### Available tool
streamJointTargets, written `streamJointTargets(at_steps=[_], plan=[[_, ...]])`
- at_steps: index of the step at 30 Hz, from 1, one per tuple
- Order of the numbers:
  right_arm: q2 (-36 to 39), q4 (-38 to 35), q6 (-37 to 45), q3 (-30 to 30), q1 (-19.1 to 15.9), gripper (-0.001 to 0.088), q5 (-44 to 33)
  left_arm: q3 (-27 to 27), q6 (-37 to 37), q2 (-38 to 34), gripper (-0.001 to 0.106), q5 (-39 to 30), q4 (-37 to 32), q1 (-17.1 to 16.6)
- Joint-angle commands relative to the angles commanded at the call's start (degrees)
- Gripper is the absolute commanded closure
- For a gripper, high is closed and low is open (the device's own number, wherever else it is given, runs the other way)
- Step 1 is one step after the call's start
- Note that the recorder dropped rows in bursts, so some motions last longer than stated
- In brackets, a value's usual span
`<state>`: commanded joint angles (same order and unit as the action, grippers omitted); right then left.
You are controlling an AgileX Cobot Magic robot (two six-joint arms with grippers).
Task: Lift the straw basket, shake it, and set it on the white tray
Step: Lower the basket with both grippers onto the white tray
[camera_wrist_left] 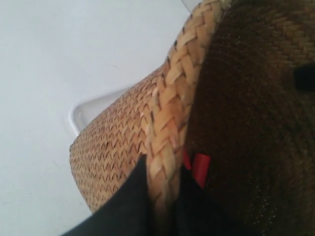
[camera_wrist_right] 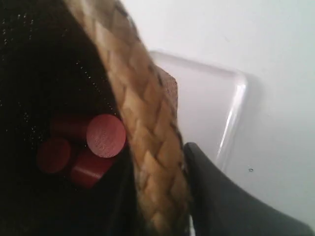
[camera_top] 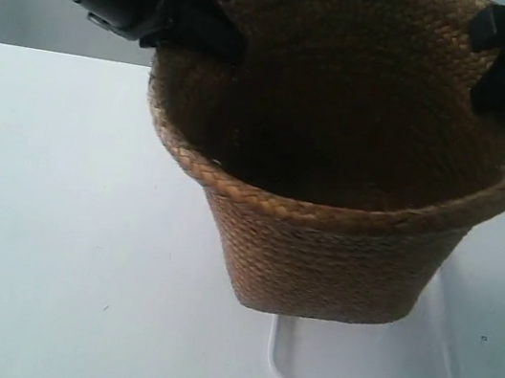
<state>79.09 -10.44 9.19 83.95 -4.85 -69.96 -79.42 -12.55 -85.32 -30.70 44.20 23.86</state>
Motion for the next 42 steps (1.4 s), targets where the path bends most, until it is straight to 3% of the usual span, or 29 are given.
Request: streamJointTargets(at_steps=[5, 13, 18, 37, 42], plan=[[0.0, -0.2, -0.2, -0.2, -4.0, 0.0868, 0.0, 0.0, 1.7, -2.7, 0.105, 3.9, -0.2, 2.3], [0.0, 0.0, -0.2, -8.1, -4.4, 0.0868, 0.2, -4.1, 1.8, -8.5, 0.105, 1.8, -0.4, 4.2], [0.0, 0.1, -0.3, -12.2, -4.4, 0.0868, 4.1, -4.7, 1.9, -8.8, 0.105, 1.6, -3.0, 4.2], [0.3, 5.0, -1.8, -12.7, -4.4, 0.0868, 2.7, -4.7, 0.6, -11.9, 0.105, 2.3, -2.7, 4.2], [0.4, 6.0, -1.9, -12.7, -4.4, 0.0868, 2.4, -4.7, -0.9, -13.5, 0.105, -0.7, -2.8, 4.2]])
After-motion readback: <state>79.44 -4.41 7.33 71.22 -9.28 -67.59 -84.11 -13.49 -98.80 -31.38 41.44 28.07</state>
